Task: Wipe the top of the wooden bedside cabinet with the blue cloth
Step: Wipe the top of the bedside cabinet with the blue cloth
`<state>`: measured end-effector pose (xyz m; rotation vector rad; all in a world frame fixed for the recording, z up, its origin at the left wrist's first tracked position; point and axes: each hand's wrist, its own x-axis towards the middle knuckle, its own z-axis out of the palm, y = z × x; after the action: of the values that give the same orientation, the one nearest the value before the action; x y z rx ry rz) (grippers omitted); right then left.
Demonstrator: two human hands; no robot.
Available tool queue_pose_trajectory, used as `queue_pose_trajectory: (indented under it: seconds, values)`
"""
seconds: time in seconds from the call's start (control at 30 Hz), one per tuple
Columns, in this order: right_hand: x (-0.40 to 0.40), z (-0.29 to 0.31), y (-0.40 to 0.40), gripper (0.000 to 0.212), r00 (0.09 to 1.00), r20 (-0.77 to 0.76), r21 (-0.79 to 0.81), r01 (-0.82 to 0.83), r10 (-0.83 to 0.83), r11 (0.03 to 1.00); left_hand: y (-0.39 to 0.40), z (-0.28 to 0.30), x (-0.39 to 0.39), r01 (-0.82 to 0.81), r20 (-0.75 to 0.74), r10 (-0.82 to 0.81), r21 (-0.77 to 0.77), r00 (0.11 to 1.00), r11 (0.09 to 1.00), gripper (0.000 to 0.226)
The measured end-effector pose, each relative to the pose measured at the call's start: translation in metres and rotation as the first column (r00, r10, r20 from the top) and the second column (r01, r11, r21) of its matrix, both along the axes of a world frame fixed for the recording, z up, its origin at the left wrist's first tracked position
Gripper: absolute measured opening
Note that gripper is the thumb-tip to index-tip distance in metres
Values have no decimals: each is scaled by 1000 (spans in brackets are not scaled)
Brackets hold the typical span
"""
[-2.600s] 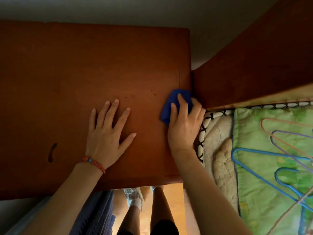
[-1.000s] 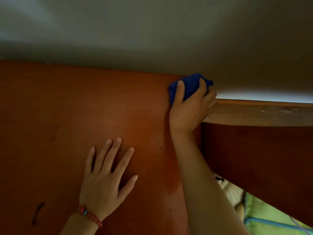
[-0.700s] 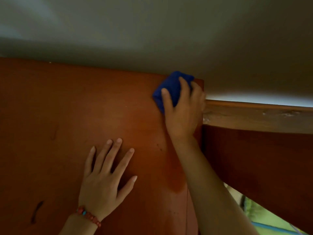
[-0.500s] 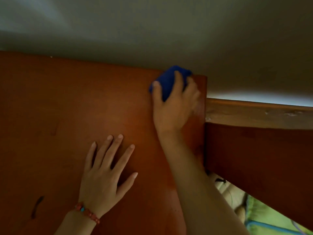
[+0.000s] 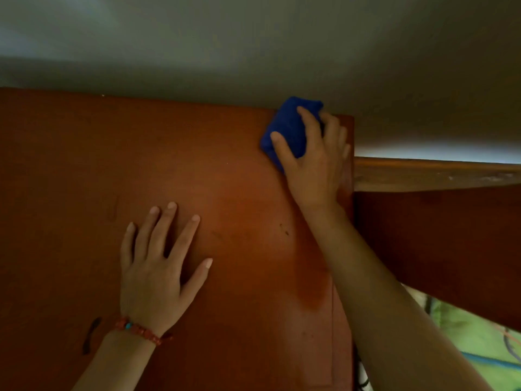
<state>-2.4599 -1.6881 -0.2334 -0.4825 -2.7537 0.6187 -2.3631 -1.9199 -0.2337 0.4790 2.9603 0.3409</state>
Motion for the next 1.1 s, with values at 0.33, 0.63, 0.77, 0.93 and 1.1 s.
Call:
queue_pose_trajectory:
  seconds: [0.33, 0.63, 0.77, 0.93, 1.1]
  values:
    - [50, 5, -13, 58, 997, 69, -17, -33, 34, 999, -2, -1, 1, 15, -4, -15, 15, 1000, 1000, 62]
    - [90, 7, -34, 60, 959, 127, 0, -254, 252, 967, -5, 0, 9, 36, -12, -35, 30, 999, 999, 62]
    - [58, 5, -6, 60, 992, 75, -72, 103, -97, 992, -11, 2, 33, 104, -13, -104, 50, 995, 993, 60]
    - [125, 3, -49, 58, 990, 78, -3, -121, 121, 993, -22, -3, 52, 138, 2, -138, 26, 990, 990, 59]
    - [82, 9, -8, 59, 990, 136, -12, -38, 39, 999, -23, -2, 51, 141, 4, -141, 25, 990, 990, 58]
